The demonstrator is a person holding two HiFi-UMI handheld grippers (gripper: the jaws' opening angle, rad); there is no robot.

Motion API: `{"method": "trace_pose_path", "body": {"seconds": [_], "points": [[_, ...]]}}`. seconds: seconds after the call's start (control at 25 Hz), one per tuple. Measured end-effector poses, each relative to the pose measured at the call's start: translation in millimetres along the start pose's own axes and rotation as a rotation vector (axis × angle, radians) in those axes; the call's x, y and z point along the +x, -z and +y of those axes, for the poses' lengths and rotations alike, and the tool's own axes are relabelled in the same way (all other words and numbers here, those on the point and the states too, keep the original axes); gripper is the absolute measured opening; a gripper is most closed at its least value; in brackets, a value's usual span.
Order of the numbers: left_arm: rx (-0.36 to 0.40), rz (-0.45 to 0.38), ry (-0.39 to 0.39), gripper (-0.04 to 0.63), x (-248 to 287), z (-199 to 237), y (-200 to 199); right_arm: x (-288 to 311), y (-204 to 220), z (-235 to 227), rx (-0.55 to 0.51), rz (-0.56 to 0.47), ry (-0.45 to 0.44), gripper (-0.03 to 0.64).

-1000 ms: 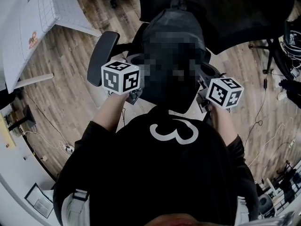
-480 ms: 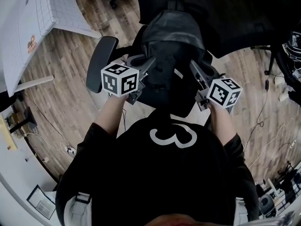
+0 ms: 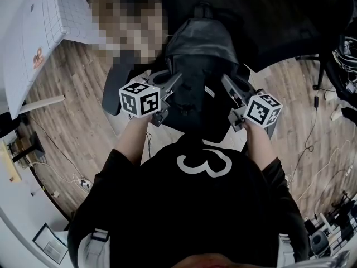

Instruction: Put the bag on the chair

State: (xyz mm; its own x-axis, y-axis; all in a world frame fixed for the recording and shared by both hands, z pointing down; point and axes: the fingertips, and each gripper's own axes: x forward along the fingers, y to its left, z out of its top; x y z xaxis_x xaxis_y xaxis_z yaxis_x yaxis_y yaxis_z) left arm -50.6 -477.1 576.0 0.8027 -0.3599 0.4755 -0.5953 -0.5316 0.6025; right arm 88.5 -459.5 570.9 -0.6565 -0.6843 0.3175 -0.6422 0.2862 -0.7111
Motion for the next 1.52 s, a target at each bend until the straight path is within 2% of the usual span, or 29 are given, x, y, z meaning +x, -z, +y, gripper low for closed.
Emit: {"method": "trace_pose_path", "body": {"seconds": [0.16, 0.32, 0.48, 0.6, 0.8, 0.96, 1.08, 1.24, 1.32, 1.52], "points": [[0.007, 0.017, 0.009, 0.034, 0.2, -1.3, 1.8, -4.3, 1.1, 3.0, -0.013, -0.006, 0.018, 0.058], [-0.035, 0.009, 0.025, 0.057, 0.8, 0.7, 1.6, -8.3, 2.6, 2.2, -0.028, -0.009, 0.034, 0.067], [-0.071, -0.032, 0.023, 0.128, -1.6, -0.3, -1.3, -20.5, 1.8, 0.5, -0.033, -0.026, 0.061, 0.142], [-0.077, -0.054, -0.016, 0.194, -9.9, 2.1, -1.0, -34.1, -0.9, 6.9, -0.04, -0.048, 0.064, 0.147], [-0.093, -0.093, -0.063, 0.209, -41.4, -1.3, 2.7, -60.2, -5.8, 35.1, -0.07, -0.084, 0.03, 0.147], [-0.124, -0.133, -0.047, 0.209, -65.1, -27.8, 11.8, -86.6, -4.6, 65.0, -0.072, -0.117, -0.024, 0.146], [-0.106, -0.151, -0.017, 0.209, -82.7, -58.0, 22.5, -104.6, 2.6, 91.4, -0.074, -0.122, -0.076, 0.137], [-0.061, -0.166, 0.042, 0.205, -104.4, -105.2, 33.2, -127.9, 14.4, 126.8, -0.137, -0.097, -0.126, 0.097], [-0.001, -0.158, 0.071, 0.164, -110.8, -133.4, 38.6, -140.8, 21.3, 145.1, -0.178, -0.076, -0.165, 0.066], [0.157, -0.16, 0.153, 0.096, -132.2, -215.0, 48.6, -177.3, 34.7, 188.8, -0.28, -0.063, -0.213, 0.055]]}}
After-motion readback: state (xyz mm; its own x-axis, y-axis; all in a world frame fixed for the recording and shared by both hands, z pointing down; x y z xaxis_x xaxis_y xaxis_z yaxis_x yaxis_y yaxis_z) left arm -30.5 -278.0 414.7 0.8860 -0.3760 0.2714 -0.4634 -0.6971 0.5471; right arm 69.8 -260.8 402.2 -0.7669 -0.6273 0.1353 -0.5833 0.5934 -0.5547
